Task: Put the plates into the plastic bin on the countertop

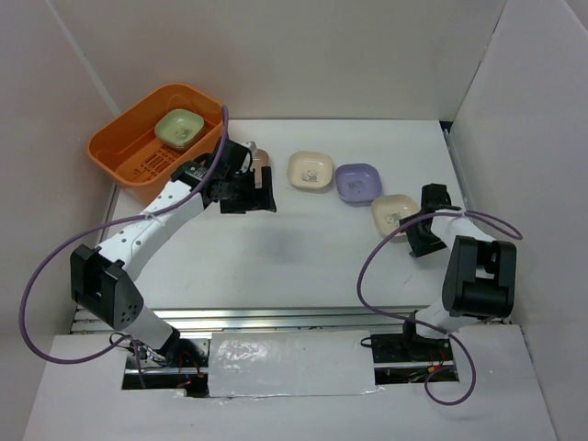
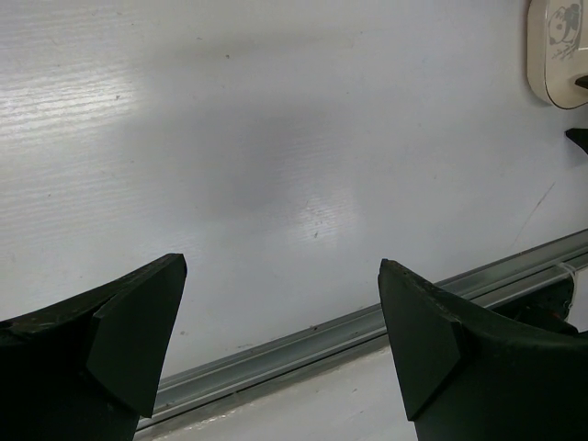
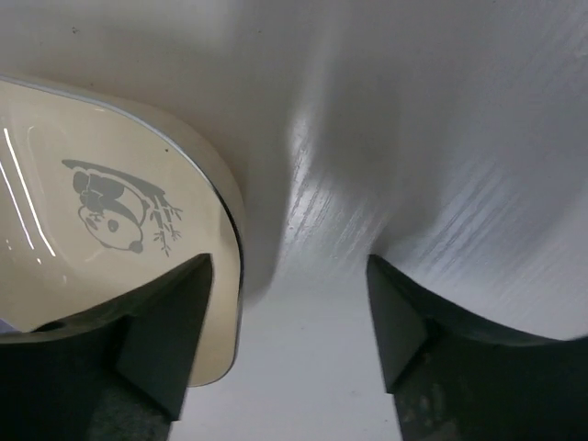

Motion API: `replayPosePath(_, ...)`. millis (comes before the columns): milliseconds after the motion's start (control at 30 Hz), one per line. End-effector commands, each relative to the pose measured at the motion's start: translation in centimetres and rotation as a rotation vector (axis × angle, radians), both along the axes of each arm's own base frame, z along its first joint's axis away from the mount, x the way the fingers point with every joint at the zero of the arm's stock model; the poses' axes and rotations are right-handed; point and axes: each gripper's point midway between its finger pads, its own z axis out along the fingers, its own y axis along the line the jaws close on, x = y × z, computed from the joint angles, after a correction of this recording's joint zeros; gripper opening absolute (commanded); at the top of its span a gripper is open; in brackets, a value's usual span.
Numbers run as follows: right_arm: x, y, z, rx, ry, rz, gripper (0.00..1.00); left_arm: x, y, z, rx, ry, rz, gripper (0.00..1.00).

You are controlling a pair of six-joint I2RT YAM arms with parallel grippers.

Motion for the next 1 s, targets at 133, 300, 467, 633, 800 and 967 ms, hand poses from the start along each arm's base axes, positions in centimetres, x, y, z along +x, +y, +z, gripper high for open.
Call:
replayPosePath(133,0.6,-0.7,0.3,-0.008,-0.007,-0.026,0.48,0.4,1.0,1.5,-0.019,-0.041,-0.002,0.99)
replayPosePath(300,-1.4,-0.2,1.9,-0.013,-0.043,-0.004,0.23,0.9,1.3,2.4,-0.033,-0.068,-0.009,0.99)
replayPosePath(467,-3.2,1.0,6.0,-0.113,-0.087,0.108,0.04,1.5,-0.9,4.8,-0.067,-0.121,-0.149,0.99)
replayPosePath(633,-4.1,5.4,8.1,-0.194,-0.084,0.317,0.00,1.8,-3.4,6.0,-0.082,-0.148,-0.249,0.99)
replayPosePath(800,-3.9,10.4,10.4,-0.225,-0.102,0.507,0.00,2.0,-5.4,6.2,-0.103,-0.151,-0.308,0.99)
replayPosePath(967,-2.9,18.9,13.9,-0.189,-0.185,0.771,0.00,1.4,-7.0,4.4,-0.078,-0.098,-0.367,0.99)
